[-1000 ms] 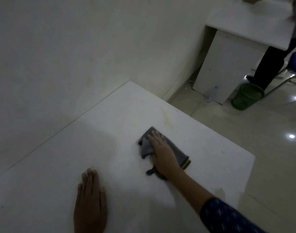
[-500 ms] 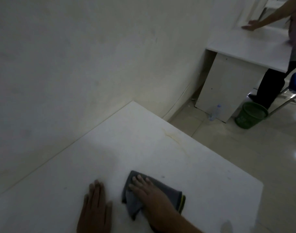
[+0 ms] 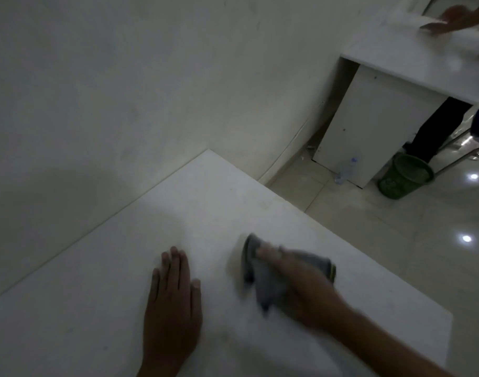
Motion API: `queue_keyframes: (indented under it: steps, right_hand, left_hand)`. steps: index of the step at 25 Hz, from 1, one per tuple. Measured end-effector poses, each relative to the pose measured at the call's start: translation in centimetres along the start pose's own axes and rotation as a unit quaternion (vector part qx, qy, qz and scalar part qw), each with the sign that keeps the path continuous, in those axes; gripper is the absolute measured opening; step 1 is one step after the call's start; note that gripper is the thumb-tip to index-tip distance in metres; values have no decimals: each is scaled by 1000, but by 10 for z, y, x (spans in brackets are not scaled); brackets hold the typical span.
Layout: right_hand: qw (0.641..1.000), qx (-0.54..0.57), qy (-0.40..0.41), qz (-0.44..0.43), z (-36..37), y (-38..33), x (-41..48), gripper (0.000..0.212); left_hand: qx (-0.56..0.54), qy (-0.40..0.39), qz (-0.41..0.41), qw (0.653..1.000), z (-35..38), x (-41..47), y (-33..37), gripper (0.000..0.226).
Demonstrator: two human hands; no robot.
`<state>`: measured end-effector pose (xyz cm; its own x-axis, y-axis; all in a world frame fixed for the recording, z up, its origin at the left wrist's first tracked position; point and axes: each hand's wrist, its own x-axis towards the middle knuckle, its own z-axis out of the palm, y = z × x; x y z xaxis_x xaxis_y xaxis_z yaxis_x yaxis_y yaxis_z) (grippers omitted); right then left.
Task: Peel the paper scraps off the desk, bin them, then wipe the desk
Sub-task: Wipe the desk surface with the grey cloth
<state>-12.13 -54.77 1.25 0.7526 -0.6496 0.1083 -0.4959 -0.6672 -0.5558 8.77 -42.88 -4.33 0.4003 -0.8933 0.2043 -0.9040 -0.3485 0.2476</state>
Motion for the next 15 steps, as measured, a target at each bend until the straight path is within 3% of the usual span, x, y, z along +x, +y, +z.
queue_keyframes:
  steps: [1, 2, 4, 5, 6, 10, 12, 15]
  right_hand:
    - [994, -33, -100, -5, 13, -8, -19, 57]
    - [984, -101, -133, -53, 25, -3, -33, 63]
    - [973, -185, -55, -123, 38, 30, -36, 67]
    - [975, -191, -26, -108, 26, 43, -20, 64]
    - [982, -175, -34, -68, 11, 56, -7, 60]
    - [982, -166, 75, 55, -36, 97, 46, 50]
    - [981, -127, 113, 96, -50, 83, 62, 47]
    - [990, -124, 42, 51, -25, 33, 57, 40]
  left_hand:
    - [0, -3, 1, 1000, 1, 0, 0, 62]
    - [-3, -5, -2, 1000, 2, 0, 1, 63]
    - [-7, 3, -8, 1000, 1, 1, 3, 65]
    - [-10, 1, -12, 1000, 0, 2, 3, 65]
    - [-12, -6, -14, 1000, -2, 1, 3, 65]
    - [-12, -4, -13, 1000, -7, -2, 3, 61]
    - [-14, 4, -12, 1000, -8, -2, 4, 59]
    - [-29, 12, -14, 999, -8, -2, 4, 56]
